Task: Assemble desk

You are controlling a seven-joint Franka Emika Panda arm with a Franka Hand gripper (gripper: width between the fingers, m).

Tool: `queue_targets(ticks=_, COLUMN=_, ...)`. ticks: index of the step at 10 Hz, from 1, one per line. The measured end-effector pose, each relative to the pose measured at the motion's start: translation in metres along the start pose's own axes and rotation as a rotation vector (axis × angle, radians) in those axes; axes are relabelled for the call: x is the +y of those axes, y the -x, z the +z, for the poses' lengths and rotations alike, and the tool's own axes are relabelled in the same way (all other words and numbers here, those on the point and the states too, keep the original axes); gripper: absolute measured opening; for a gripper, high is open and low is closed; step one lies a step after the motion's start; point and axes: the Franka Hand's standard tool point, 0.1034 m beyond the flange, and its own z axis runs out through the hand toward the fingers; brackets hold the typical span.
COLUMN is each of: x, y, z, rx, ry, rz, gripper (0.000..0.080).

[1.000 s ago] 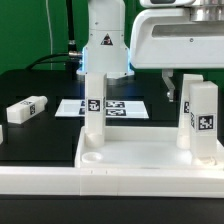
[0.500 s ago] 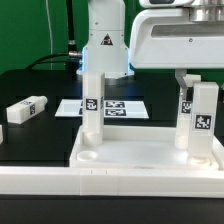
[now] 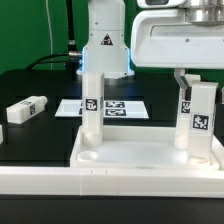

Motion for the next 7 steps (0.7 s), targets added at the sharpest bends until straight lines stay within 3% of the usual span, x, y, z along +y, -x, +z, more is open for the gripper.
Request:
queue_targets(ticks=4, x=0.0017, y=-0.0028, z=0.0010, rx=0.013, ry=-0.060, rz=0.428, gripper=0.0290)
queue_targets(ticks=7, x=0.0010, y=-0.0024, z=0.0015, rx=-0.001, ry=-0.066, rz=0.677, gripper=0.0290)
